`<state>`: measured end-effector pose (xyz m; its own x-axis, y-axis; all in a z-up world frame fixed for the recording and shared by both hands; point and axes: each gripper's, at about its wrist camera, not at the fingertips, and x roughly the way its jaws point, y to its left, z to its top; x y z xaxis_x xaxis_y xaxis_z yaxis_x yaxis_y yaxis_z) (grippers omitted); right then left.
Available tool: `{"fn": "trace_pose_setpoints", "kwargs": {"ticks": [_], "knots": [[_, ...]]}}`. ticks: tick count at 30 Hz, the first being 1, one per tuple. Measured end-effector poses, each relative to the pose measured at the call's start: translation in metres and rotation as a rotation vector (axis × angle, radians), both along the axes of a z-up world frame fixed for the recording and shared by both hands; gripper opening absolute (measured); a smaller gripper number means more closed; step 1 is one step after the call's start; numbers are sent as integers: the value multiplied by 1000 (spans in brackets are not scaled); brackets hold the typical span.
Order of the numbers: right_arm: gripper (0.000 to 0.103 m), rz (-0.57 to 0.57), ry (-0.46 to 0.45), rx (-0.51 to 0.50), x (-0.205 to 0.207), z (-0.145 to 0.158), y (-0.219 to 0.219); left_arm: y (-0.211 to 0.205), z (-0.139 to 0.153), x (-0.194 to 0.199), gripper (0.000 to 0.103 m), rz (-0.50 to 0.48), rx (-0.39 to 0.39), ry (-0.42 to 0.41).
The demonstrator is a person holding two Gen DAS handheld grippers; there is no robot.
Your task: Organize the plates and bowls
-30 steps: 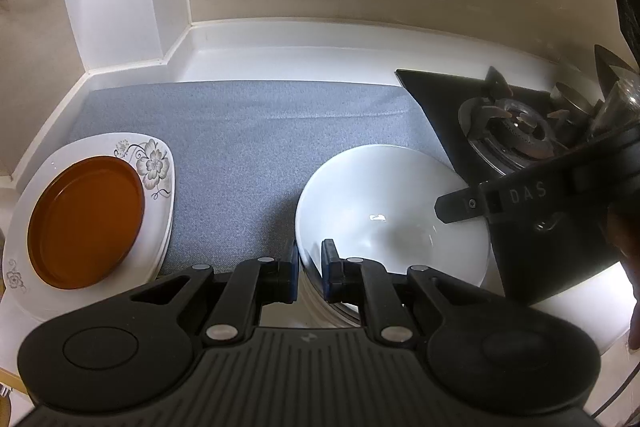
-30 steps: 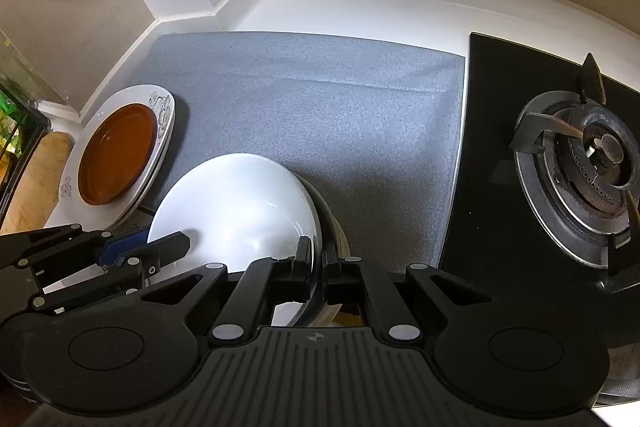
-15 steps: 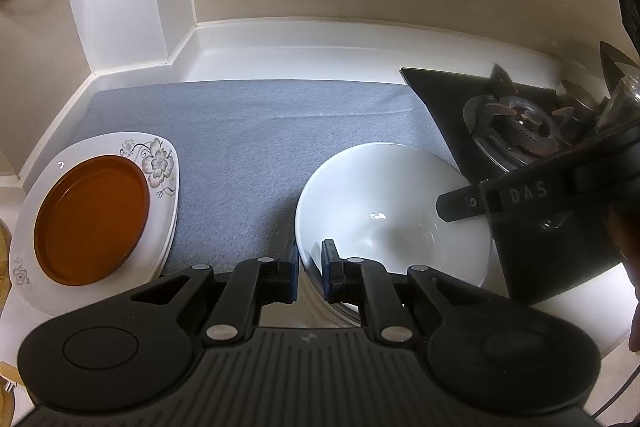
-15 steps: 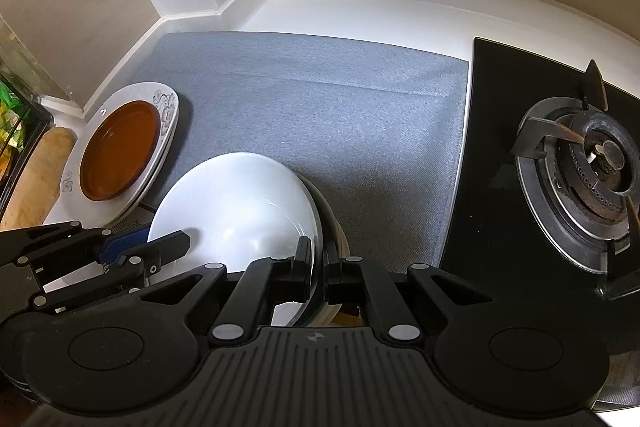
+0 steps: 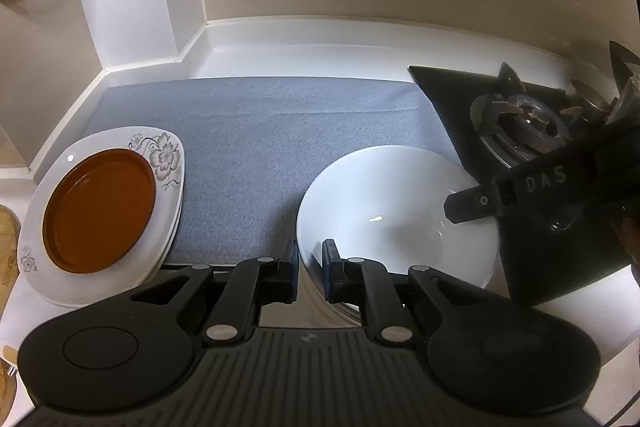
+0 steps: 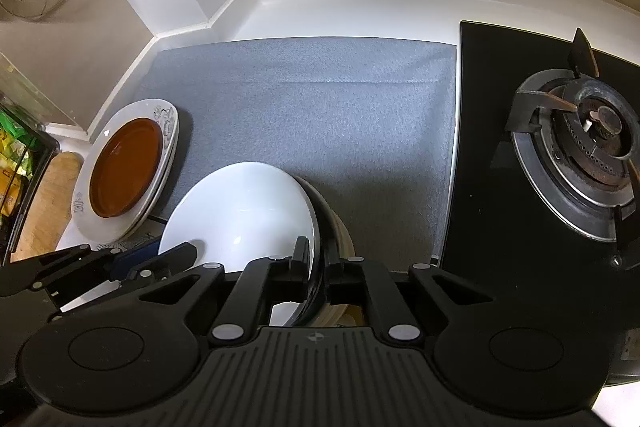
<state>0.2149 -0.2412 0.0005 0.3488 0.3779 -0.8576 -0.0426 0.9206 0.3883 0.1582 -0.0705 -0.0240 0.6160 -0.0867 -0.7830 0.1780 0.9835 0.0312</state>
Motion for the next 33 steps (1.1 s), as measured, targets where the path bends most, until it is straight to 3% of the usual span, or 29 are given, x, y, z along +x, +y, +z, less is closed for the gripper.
{"fn": "trace_pose_setpoints", "kwargs": {"ticks": [9,11,14,21,24,28,30,33], "knots": [[13,13,15,36,-4,3,-7,-6,2,-6,14,32,11,-3],[16,20,12,37,-6,6,-9,-7,3,-7,20,37,12,-10],[23,23,0,35,-9,8,-12,-9,4,-9,20,49,18,-13],[24,39,-15,42,-14,9,-18,-13,8,-15,21,70,24,-26],[24,42,-25,48,-16,10,-21,-14,11,-19,36,86,25,-42],[24,49,-32,59,-21,10,-24,-15,15,-30,41,114,9,-65],[25,55,-35,65,-23,8,-26,-15,17,-38,48,127,-3,-83],[32,63,-50,65,-29,6,-26,-14,17,-46,54,139,-19,-89]]}}
